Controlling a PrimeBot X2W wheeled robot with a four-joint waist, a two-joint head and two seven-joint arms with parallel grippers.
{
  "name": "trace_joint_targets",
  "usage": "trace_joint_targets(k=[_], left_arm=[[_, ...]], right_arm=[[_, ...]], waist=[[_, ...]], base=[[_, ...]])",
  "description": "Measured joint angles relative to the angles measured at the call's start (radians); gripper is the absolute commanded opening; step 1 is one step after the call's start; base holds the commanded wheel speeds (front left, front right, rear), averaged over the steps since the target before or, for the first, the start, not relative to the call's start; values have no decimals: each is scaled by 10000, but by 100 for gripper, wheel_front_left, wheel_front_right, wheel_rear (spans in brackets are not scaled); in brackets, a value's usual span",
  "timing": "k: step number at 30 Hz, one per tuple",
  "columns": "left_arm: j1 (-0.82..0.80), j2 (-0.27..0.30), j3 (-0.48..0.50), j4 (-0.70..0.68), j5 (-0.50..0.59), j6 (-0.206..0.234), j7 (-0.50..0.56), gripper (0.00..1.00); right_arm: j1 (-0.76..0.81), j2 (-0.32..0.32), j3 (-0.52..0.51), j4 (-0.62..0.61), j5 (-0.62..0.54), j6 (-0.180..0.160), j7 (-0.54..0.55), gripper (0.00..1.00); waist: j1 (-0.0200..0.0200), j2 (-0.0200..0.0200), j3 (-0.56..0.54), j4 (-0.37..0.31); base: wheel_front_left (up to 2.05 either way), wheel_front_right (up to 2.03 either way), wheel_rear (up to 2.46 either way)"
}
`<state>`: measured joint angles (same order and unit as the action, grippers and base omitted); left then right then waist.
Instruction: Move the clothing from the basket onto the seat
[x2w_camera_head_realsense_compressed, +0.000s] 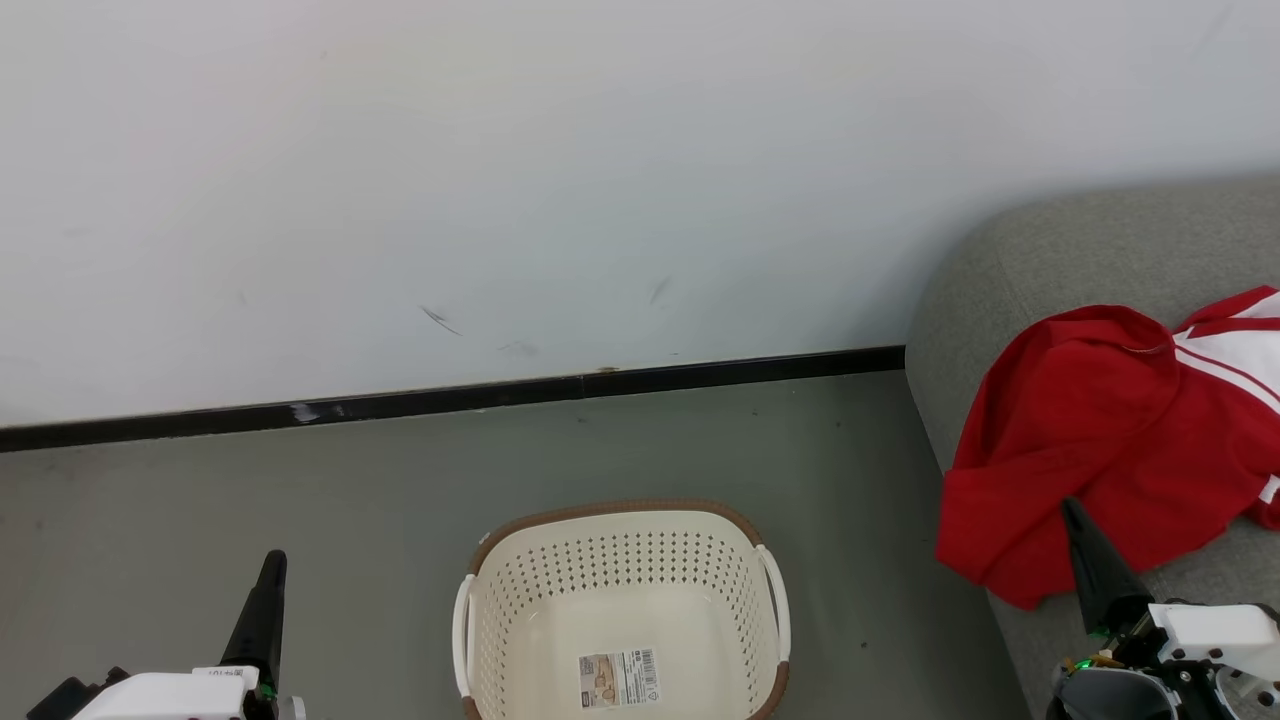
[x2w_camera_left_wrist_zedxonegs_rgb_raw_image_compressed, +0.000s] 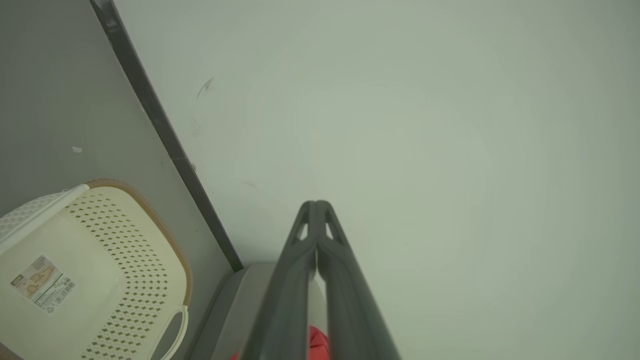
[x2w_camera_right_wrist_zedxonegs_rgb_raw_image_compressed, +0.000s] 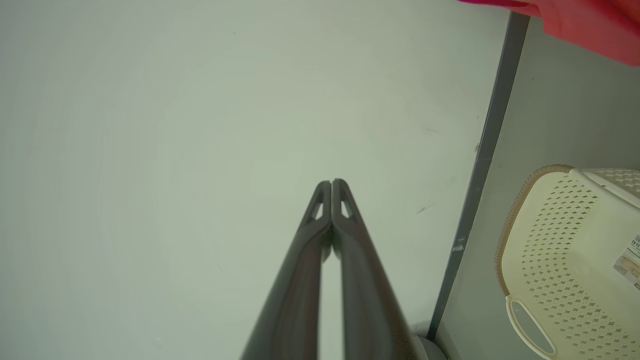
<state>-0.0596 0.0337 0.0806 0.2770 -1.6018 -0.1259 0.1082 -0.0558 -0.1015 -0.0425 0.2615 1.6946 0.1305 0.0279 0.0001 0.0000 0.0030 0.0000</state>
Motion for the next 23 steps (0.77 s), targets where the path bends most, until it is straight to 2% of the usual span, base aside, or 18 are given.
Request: trace_joint_targets(k=[23], left_arm=[[0,-2,0,-6,-2,0,6,0]], right_arm=[[0,25,-29,4,-21,0,75,0]], waist=[[0,0,0,0]], base=[[0,0,0]])
